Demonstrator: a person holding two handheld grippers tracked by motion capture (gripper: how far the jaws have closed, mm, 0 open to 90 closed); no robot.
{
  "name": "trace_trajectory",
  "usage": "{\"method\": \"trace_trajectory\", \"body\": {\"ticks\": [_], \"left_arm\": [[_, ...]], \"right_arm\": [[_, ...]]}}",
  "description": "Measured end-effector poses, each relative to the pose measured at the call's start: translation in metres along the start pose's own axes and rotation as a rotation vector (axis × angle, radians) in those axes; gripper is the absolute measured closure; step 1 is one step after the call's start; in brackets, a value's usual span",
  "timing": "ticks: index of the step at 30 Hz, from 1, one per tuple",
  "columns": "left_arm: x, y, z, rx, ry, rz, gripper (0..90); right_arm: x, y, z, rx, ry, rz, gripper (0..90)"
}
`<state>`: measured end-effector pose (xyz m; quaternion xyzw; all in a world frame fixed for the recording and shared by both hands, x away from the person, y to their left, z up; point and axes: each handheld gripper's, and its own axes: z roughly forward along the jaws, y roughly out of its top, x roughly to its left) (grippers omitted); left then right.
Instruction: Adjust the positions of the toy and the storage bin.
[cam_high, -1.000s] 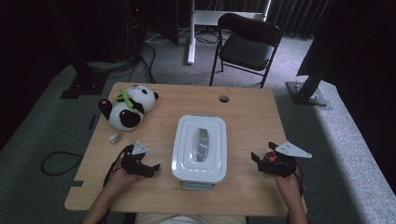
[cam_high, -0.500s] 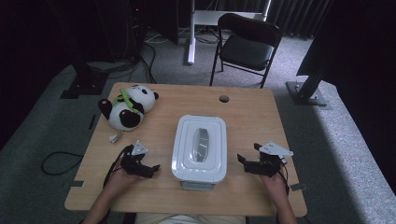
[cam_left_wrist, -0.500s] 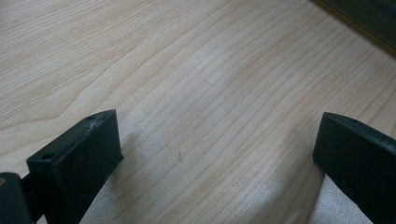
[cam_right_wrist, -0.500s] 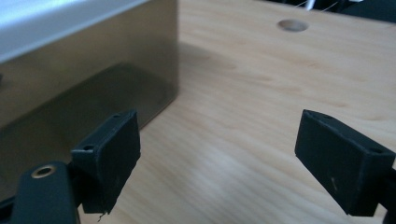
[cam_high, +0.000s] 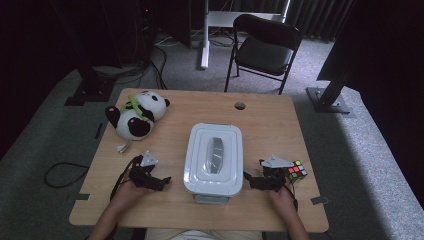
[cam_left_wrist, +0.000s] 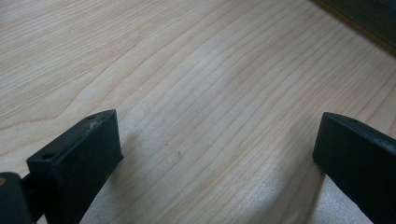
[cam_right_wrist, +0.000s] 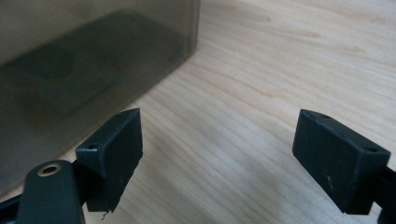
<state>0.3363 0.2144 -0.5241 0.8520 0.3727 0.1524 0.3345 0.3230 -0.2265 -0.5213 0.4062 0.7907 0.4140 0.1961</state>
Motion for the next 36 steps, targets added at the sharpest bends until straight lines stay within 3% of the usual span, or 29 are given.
{"method": "trace_trajectory", "body": {"ticks": [8,14,20,23,29,36], "left_arm": [[0.0,-0.001,-0.001,0.0,-0.003,0.001,1.7],[0.001,-0.001,-0.003,0.005,-0.016,0.007,1.7],[0.004,-0.002,-0.007,0.009,-0.038,-0.021,1.7],[0.004,0.002,-0.016,-0.016,-0.044,-0.028,1.7],[0.008,0.017,-0.038,-0.063,0.0,0.006,1.8],[0.031,0.042,-0.063,-0.109,0.042,0.017,1.8]], "right_arm": [[-0.001,0.001,0.007,0.056,-0.011,-0.014,16.4],[0.001,0.003,0.012,0.114,-0.057,-0.021,16.3],[-0.003,0.004,0.014,0.142,-0.035,-0.001,13.0],[-0.003,0.004,0.014,0.142,-0.035,-0.001,12.9],[-0.003,0.004,0.014,0.142,-0.035,0.0,12.9],[-0.003,0.004,0.014,0.144,-0.035,0.001,13.0]]}}
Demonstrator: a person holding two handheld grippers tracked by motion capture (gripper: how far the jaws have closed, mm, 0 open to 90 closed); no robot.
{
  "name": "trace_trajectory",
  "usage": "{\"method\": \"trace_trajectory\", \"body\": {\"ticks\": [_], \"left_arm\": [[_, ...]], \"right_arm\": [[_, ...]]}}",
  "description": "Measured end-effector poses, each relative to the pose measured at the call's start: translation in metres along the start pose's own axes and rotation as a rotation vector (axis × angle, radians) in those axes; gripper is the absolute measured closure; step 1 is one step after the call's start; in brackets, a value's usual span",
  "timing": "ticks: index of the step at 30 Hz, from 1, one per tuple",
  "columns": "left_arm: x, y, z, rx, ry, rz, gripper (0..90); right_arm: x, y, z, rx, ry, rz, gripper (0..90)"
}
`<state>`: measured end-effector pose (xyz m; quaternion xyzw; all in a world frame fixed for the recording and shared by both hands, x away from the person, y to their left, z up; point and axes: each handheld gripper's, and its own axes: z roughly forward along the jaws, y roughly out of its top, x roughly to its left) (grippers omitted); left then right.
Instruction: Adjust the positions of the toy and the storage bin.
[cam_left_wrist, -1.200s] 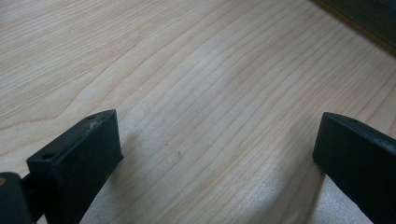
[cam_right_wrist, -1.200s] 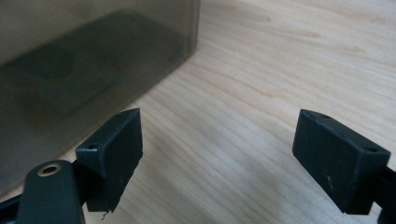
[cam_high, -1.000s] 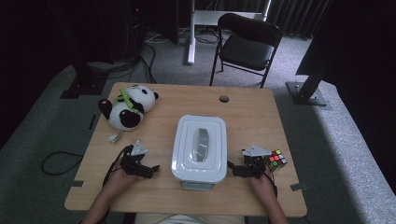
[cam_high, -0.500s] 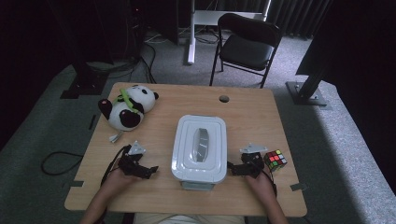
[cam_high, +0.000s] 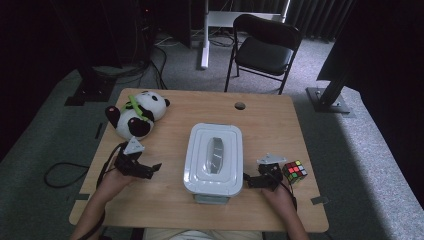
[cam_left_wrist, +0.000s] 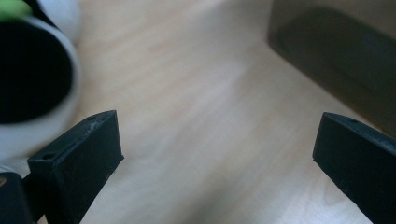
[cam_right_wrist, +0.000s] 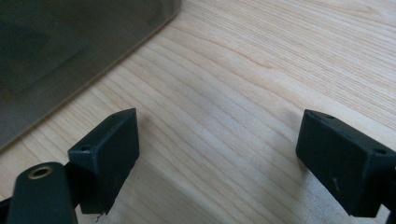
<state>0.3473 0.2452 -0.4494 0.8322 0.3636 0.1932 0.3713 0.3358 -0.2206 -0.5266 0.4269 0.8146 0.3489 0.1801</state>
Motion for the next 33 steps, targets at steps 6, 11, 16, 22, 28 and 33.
{"method": "trace_trajectory", "body": {"ticks": [6,11,16,22,28,33], "left_arm": [[0.023,0.022,-0.009,-0.053,0.009,-0.017,1.9],[0.048,0.04,-0.012,-0.079,0.039,-0.034,1.9],[0.075,0.051,-0.007,-0.084,0.086,-0.073,3.6],[0.105,0.061,0.006,-0.08,0.122,-0.136,3.6],[0.137,0.066,0.021,-0.074,0.17,-0.209,3.6],[0.156,0.067,0.037,-0.054,0.191,-0.261,3.6]], "right_arm": [[0.0,0.0,0.0,0.0,0.0,-0.001,13.0],[0.0,0.0,0.0,0.0,0.0,-0.002,13.0],[0.0,0.0,0.0,0.0,0.0,-0.001,13.0],[0.0,0.0,0.0,0.0,0.0,-0.001,13.0],[0.0,0.0,0.0,-0.001,0.0,-0.001,13.1],[0.0,0.0,0.0,-0.002,0.0,-0.002,13.0]]}}
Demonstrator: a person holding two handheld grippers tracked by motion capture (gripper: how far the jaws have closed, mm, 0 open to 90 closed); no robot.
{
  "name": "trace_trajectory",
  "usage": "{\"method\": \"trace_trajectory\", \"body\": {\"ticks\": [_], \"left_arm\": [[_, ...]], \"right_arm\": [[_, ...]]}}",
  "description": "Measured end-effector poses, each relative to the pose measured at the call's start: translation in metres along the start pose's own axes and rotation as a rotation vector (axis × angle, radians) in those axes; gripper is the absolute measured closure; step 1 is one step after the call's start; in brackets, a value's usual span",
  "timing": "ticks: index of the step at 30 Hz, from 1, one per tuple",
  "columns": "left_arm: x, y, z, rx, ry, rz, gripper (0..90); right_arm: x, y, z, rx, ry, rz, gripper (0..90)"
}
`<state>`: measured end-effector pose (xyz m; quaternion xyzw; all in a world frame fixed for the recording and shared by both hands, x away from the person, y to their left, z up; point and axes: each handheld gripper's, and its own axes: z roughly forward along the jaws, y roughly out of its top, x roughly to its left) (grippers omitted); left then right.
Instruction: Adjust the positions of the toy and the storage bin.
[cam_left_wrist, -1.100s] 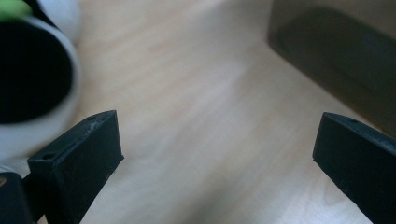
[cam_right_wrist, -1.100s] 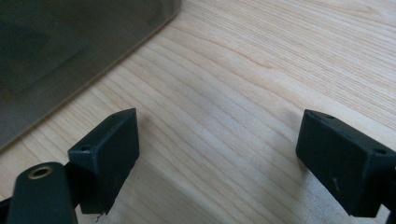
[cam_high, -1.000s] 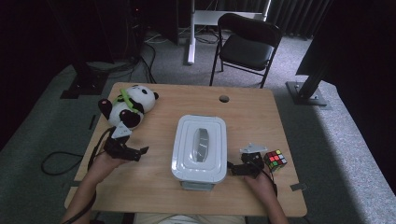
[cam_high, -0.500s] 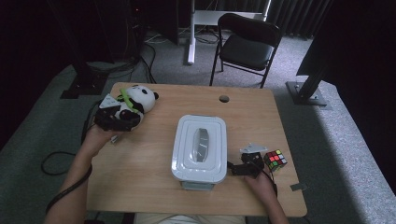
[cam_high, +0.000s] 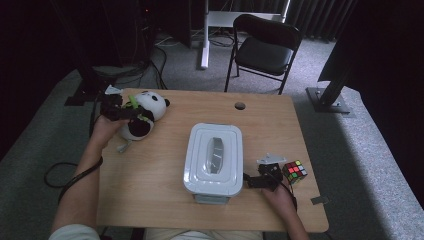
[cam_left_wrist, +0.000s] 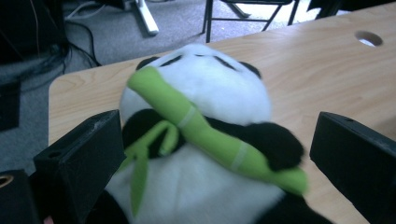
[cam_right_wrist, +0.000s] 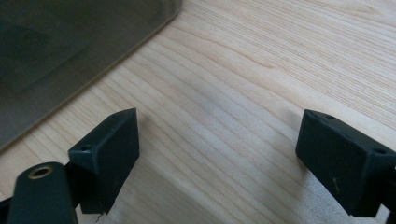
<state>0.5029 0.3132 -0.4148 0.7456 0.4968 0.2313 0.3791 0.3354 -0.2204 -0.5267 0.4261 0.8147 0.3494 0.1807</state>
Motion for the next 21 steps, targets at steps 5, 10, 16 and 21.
{"method": "trace_trajectory", "body": {"ticks": [5,10,16,21], "left_arm": [[0.01,0.001,0.014,0.007,-0.008,-0.047,5.8],[0.014,0.0,0.026,0.038,0.032,-0.062,7.8],[0.02,-0.005,0.03,0.064,0.021,-0.116,18.2],[0.02,-0.009,0.034,0.085,-0.004,-0.15,24.0]], "right_arm": [[0.0,0.0,0.0,0.0,-0.001,0.0,13.1],[0.0,0.0,0.0,0.0,0.0,0.0,13.1],[0.0,0.0,0.0,0.0,0.0,-0.001,13.1],[0.0,0.0,0.0,0.0,-0.001,-0.001,13.1]]}}
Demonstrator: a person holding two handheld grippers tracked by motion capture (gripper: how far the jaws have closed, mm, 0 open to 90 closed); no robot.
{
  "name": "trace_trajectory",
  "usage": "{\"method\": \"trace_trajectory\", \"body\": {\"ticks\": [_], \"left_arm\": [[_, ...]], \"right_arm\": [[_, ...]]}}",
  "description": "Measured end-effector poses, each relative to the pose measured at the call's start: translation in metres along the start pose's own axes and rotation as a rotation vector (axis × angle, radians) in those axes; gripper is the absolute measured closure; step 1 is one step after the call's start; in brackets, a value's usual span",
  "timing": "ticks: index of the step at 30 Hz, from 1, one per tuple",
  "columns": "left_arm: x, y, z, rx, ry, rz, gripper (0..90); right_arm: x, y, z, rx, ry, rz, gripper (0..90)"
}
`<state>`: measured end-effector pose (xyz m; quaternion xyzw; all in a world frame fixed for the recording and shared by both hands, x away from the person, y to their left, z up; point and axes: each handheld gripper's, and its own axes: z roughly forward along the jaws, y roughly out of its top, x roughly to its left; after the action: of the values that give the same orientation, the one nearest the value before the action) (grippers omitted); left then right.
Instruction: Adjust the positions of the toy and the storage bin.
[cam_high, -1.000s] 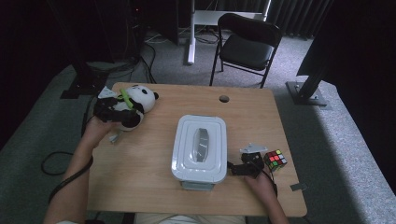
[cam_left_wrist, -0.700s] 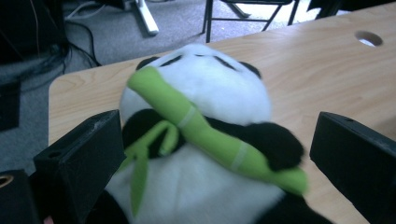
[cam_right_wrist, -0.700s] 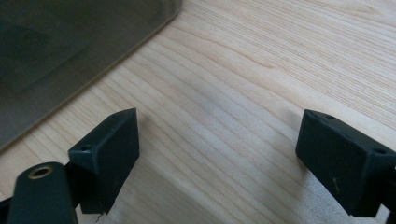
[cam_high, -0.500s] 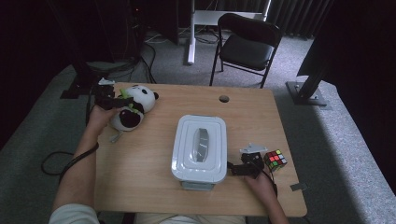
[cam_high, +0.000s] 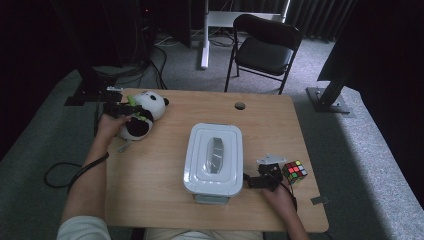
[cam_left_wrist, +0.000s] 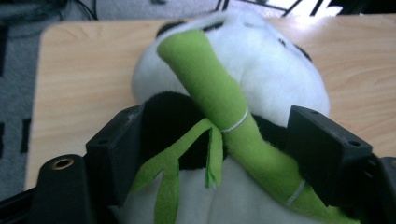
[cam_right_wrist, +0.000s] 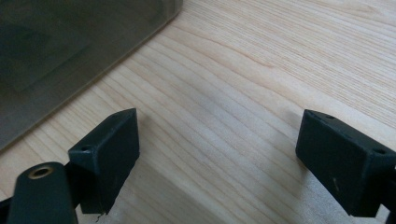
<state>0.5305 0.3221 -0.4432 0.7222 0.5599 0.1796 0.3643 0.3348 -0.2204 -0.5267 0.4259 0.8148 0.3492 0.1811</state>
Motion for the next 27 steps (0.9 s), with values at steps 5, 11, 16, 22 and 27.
{"method": "trace_trajectory", "body": {"ticks": [5,11,16,22,27], "left_arm": [[-0.006,-0.001,0.002,0.024,0.03,0.025,35.8],[-0.006,-0.005,0.0,-0.024,0.058,0.014,54.6],[-0.005,-0.008,-0.006,-0.063,0.05,-0.032,65.9],[-0.011,-0.01,-0.015,-0.098,0.04,-0.054,67.7],[-0.026,-0.01,-0.026,-0.112,0.032,-0.036,68.2]], "right_arm": [[0.0,0.0,0.0,0.001,0.0,0.001,13.1],[0.0,0.0,0.0,0.0,-0.001,0.0,13.2],[0.0,0.0,0.0,0.0,-0.001,0.0,13.2],[0.0,0.0,0.0,0.0,0.0,0.0,13.2],[0.0,0.0,0.0,0.0,0.0,0.001,13.2]]}}
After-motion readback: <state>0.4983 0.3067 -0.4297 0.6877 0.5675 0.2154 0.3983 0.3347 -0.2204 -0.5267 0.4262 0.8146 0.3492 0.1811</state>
